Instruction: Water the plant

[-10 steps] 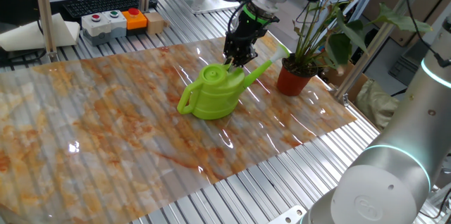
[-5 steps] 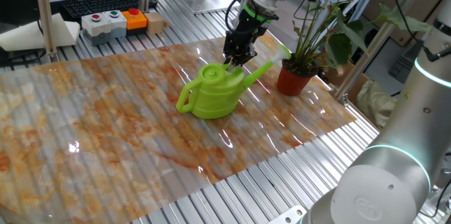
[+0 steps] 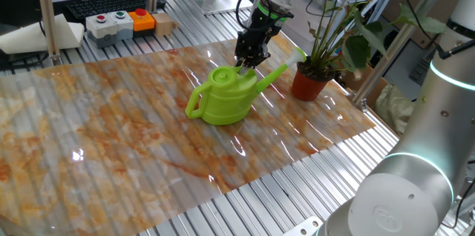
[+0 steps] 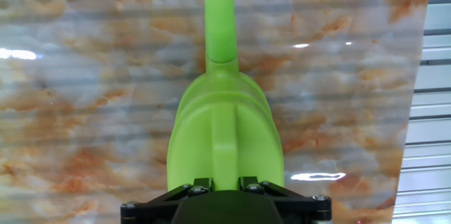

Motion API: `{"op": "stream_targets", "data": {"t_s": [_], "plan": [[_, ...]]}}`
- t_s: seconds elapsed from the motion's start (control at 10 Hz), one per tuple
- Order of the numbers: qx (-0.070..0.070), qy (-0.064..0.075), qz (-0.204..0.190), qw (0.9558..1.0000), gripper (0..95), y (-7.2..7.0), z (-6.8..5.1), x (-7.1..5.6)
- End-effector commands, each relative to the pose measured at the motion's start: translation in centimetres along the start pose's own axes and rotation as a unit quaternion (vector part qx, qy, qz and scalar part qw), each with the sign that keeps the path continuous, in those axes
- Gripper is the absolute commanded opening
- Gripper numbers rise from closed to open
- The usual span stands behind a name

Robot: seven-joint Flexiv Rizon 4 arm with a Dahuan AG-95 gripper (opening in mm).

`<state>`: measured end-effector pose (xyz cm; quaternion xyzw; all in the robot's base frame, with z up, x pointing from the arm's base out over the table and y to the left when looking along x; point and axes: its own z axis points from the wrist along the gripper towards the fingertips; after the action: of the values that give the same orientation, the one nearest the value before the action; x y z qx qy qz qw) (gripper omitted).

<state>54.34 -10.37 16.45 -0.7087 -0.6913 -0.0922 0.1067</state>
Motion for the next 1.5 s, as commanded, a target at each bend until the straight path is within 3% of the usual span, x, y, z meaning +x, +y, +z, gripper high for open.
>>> {"op": "stream_targets", "data": {"t_s": [0.1, 0.3, 0.7, 1.5], "plan": [[0.004, 0.008, 0.008, 0.9999, 0.0, -0.18, -0.06, 0.08], [0.011, 0.023, 0.022, 0.9994, 0.0, -0.18, -0.06, 0.08], [0.016, 0.025, 0.023, 0.9993, 0.0, -0.17, -0.22, 0.05], [0.029, 0.046, 0.041, 0.9977, 0.0, -0.16, -0.32, 0.03]]}}
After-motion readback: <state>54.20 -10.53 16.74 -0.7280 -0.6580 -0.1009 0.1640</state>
